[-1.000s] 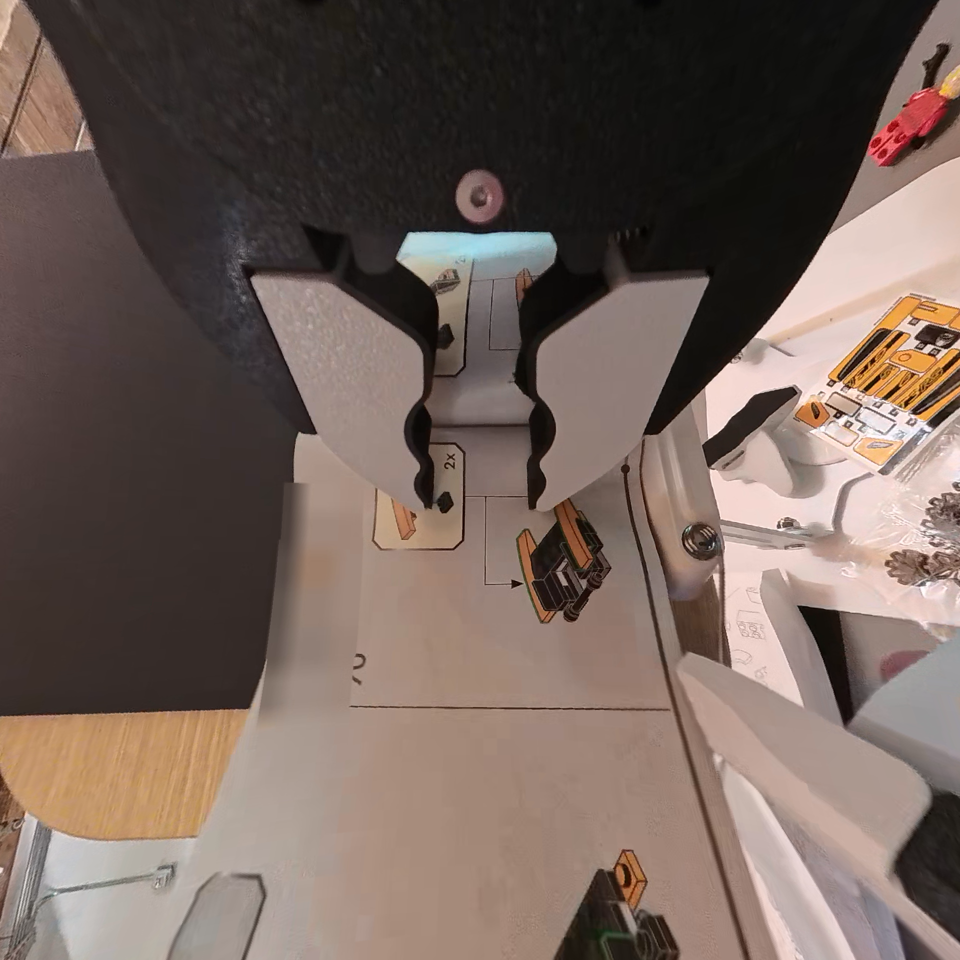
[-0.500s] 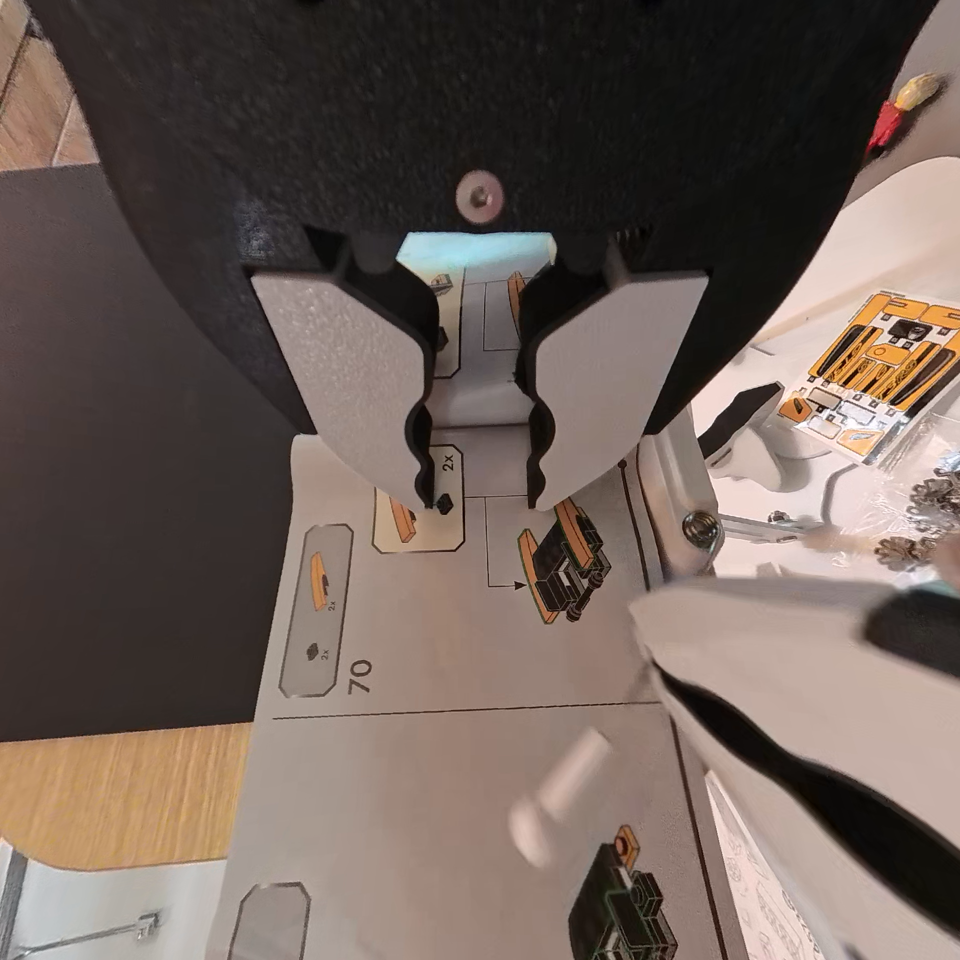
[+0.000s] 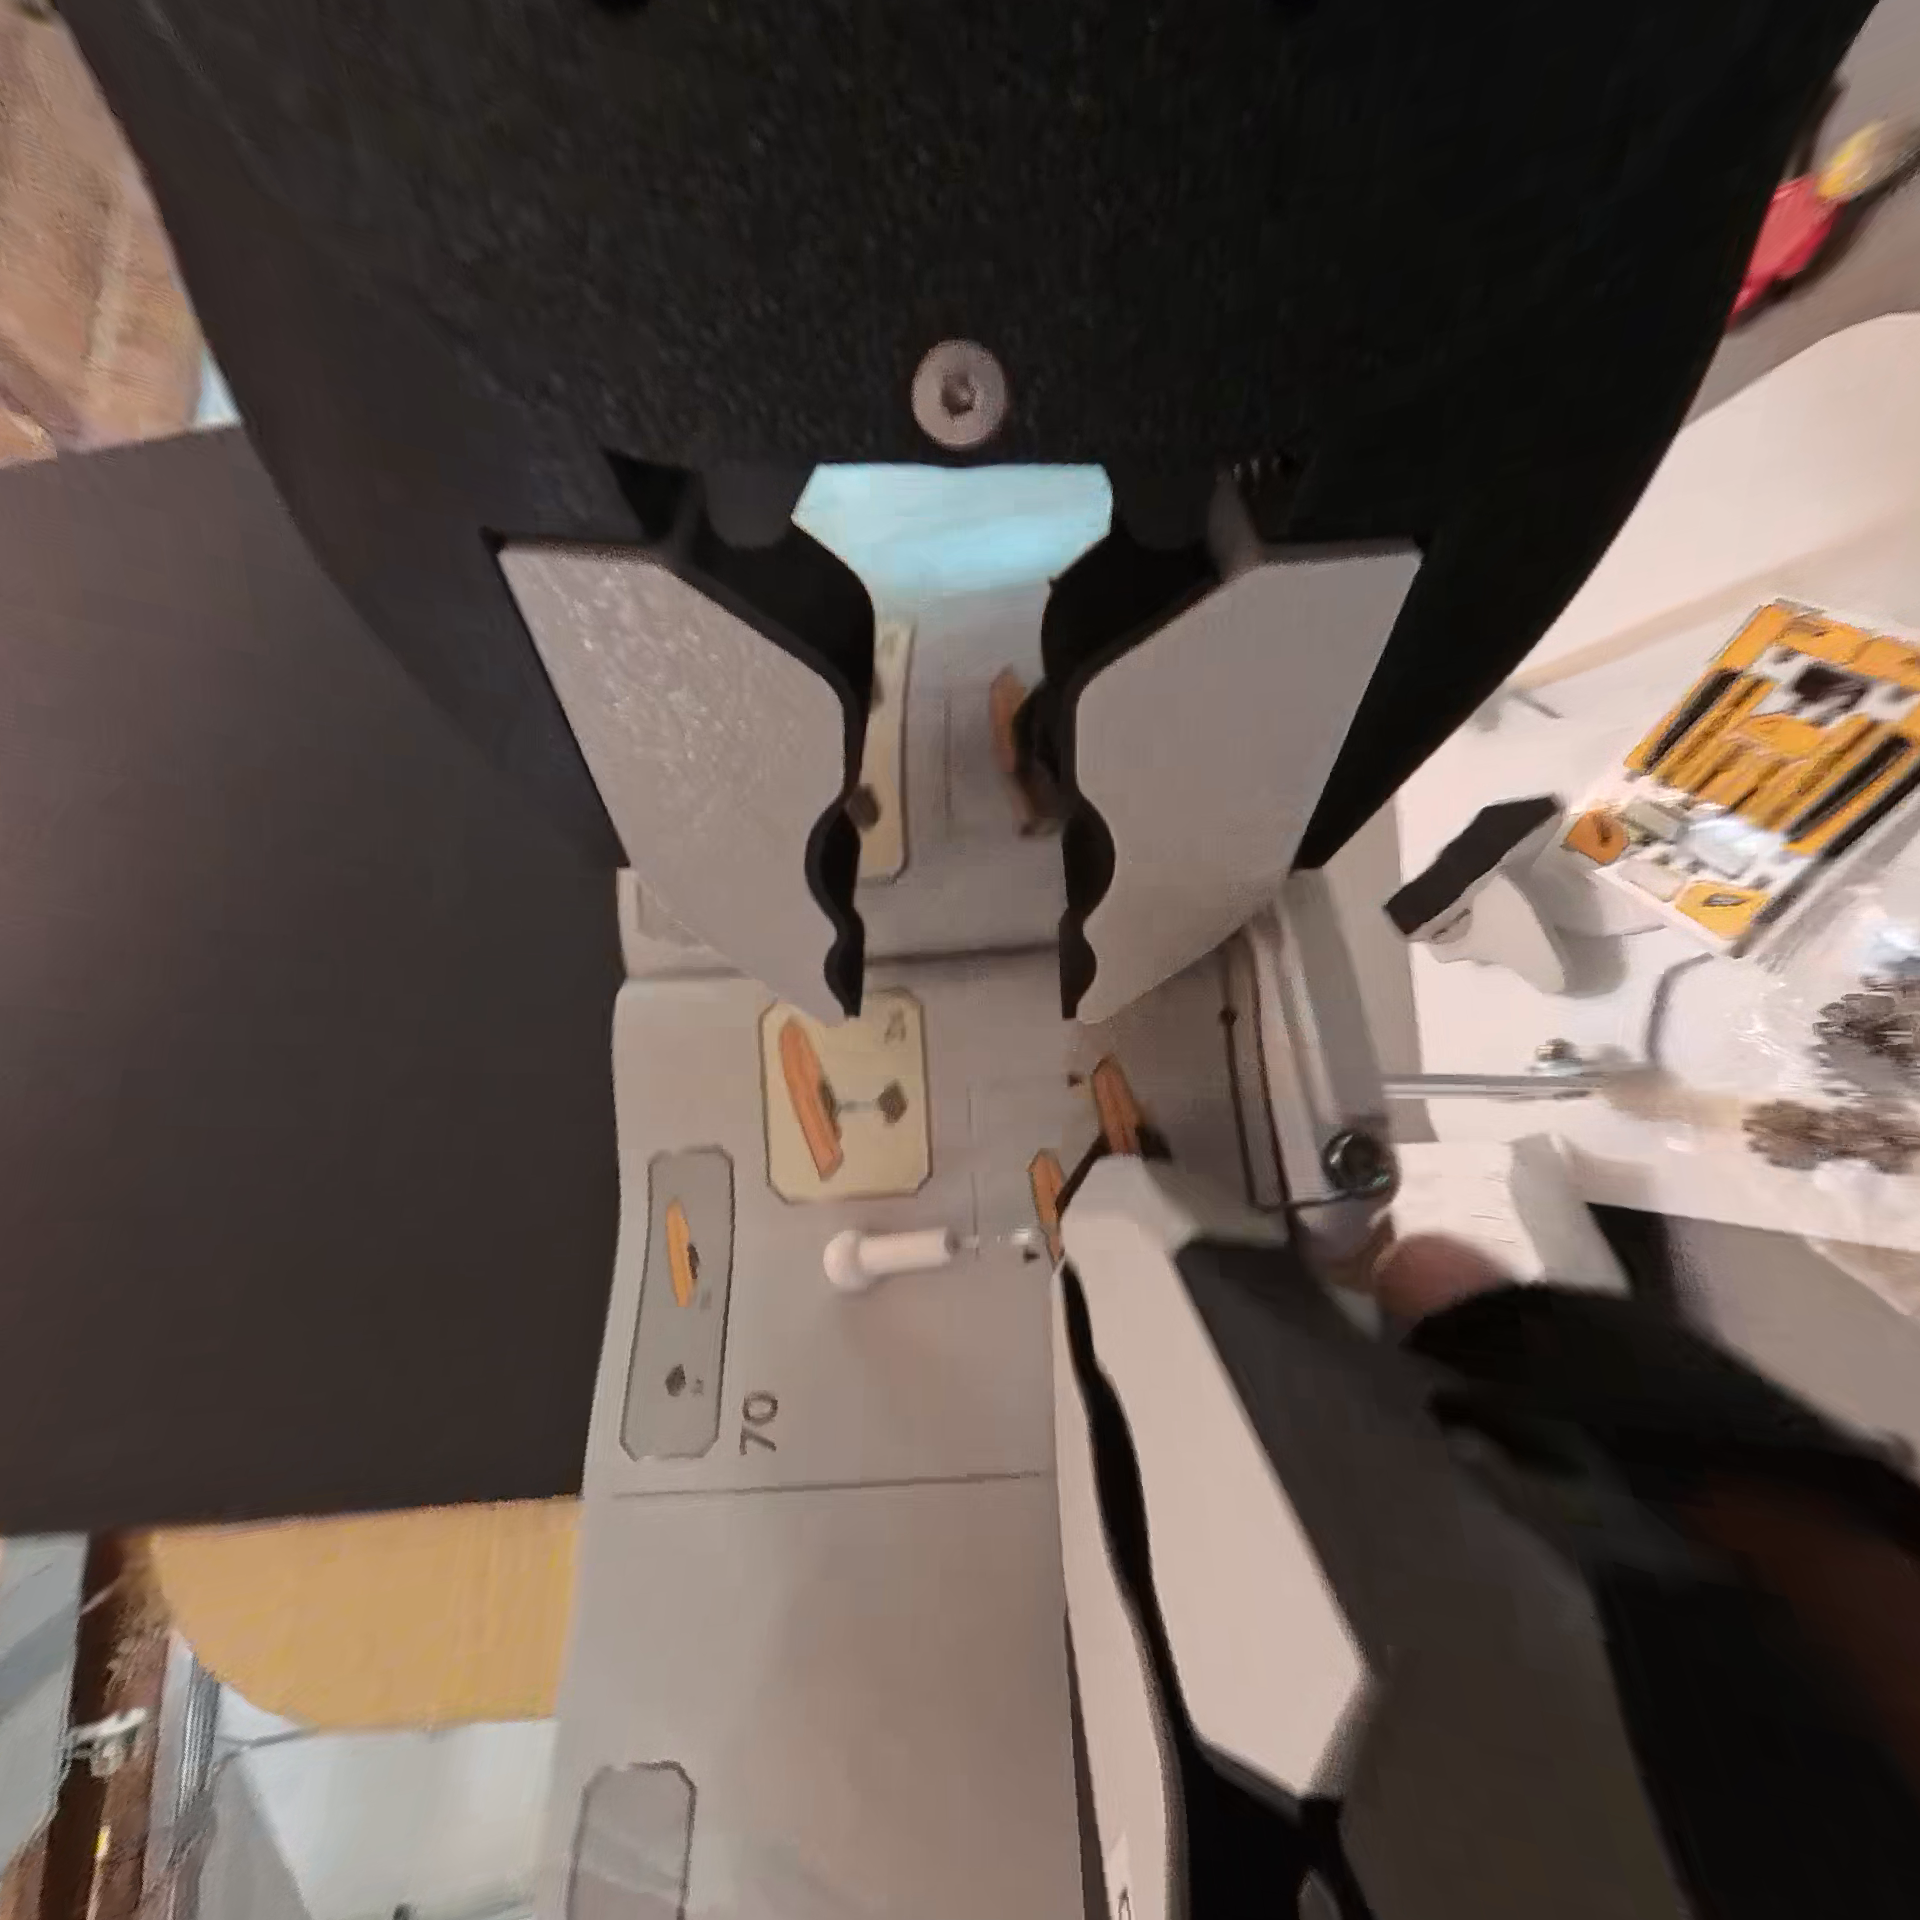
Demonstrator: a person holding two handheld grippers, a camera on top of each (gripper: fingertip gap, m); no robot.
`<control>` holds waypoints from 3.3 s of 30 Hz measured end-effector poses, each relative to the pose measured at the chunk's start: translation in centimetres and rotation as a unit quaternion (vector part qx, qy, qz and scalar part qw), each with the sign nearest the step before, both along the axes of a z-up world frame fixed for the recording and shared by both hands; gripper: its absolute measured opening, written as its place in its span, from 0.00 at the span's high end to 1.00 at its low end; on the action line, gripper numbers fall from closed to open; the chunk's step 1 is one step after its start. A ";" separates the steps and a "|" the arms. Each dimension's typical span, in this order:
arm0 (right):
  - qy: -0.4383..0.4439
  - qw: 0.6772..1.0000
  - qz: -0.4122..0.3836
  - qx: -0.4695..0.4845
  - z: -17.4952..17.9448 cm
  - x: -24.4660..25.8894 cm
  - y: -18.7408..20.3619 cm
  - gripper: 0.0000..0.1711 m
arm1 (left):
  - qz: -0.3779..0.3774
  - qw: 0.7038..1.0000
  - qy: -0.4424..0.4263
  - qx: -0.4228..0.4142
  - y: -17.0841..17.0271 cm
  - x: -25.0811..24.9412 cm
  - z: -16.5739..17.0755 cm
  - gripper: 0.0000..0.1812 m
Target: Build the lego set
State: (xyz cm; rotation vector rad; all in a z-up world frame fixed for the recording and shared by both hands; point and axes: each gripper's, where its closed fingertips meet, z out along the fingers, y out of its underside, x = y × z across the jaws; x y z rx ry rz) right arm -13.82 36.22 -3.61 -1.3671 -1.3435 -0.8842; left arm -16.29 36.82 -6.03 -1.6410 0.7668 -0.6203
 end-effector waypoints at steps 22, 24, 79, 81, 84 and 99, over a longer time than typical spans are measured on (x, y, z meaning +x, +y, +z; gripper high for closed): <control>0.076 0.996 -0.049 -0.017 -2.9 11.4 -1.0 0.78 | -0.021 1.000 -0.010 -0.003 -1.6 -1.1 -0.3 0.95; 0.084 0.995 -0.048 -0.013 -2.7 11.6 -1.3 0.78 | -0.015 1.000 -0.015 -0.008 -2.1 -1.8 -0.2 0.95; 0.204 0.800 0.151 -0.543 -20.6 3.4 -36.2 0.74 | -0.425 0.874 0.216 -0.098 -32.1 2.0 -17.3 0.97; 0.190 0.802 0.143 -0.548 -21.2 3.5 -36.3 0.73 | -0.430 0.864 0.233 -0.115 -32.8 1.9 -18.0 0.95; 0.186 0.804 0.136 -0.549 -21.9 3.6 -36.0 0.74 | -0.425 0.858 0.261 -0.126 -33.0 1.9 -19.1 0.93; 0.215 0.810 0.162 -0.521 -20.7 3.1 -35.2 0.76 | -0.412 0.860 0.269 -0.134 -32.8 2.1 -19.0 1.00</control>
